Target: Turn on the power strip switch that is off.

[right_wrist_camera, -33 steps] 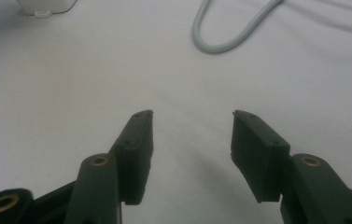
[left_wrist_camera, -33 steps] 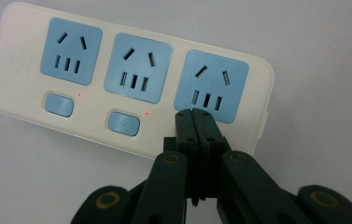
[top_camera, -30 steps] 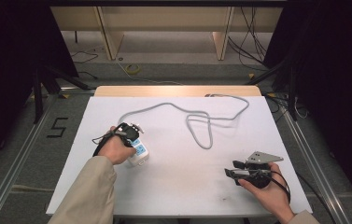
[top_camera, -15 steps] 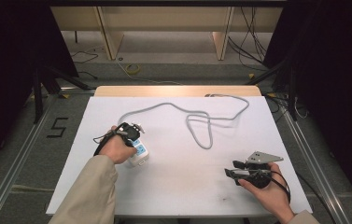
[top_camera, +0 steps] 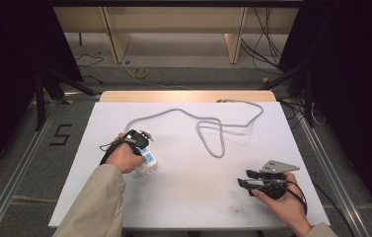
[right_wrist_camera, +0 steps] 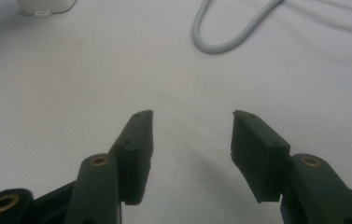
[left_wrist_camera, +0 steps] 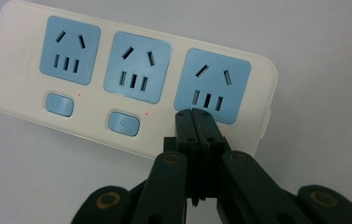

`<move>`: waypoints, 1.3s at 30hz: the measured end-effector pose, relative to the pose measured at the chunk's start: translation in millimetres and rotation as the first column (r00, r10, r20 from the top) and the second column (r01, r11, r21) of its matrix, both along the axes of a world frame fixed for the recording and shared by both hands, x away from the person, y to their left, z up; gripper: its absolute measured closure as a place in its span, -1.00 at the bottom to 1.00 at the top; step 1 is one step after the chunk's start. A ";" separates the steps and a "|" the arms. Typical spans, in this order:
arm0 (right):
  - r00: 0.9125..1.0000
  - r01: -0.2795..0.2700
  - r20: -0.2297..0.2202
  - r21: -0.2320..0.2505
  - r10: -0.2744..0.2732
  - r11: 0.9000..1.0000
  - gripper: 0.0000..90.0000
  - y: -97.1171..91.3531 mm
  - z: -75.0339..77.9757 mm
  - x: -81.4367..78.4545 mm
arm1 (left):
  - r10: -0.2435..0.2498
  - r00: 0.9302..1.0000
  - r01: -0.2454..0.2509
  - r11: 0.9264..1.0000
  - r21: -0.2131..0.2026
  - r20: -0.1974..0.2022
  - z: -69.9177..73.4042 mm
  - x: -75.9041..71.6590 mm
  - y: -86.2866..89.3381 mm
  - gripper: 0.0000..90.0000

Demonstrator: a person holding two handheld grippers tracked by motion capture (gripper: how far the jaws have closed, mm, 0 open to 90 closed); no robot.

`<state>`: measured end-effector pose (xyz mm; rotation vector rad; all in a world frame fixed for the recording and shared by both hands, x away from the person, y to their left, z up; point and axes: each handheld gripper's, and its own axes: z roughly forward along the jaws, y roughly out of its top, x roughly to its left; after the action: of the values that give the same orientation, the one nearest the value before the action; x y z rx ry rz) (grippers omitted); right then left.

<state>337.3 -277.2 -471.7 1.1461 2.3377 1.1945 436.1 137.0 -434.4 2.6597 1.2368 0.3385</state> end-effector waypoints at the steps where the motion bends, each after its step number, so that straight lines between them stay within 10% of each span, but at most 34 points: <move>1: 1.000 0.000 0.000 0.000 0.000 1.000 0.10 0.0 0.0 0.0 | -0.001 1.000 0.001 1.000 0.001 0.000 0.0 0.0 -0.1 1.00; 39: 1.000 0.000 -0.001 -0.001 0.000 1.000 0.10 -0.3 -0.3 0.3 | -0.007 1.000 0.007 0.999 0.032 -0.003 -1.2 -0.2 -4.6 1.00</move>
<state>337.6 -277.5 -472.0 1.1461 2.3390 1.1926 435.9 132.4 -435.6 2.6912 1.2330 0.3559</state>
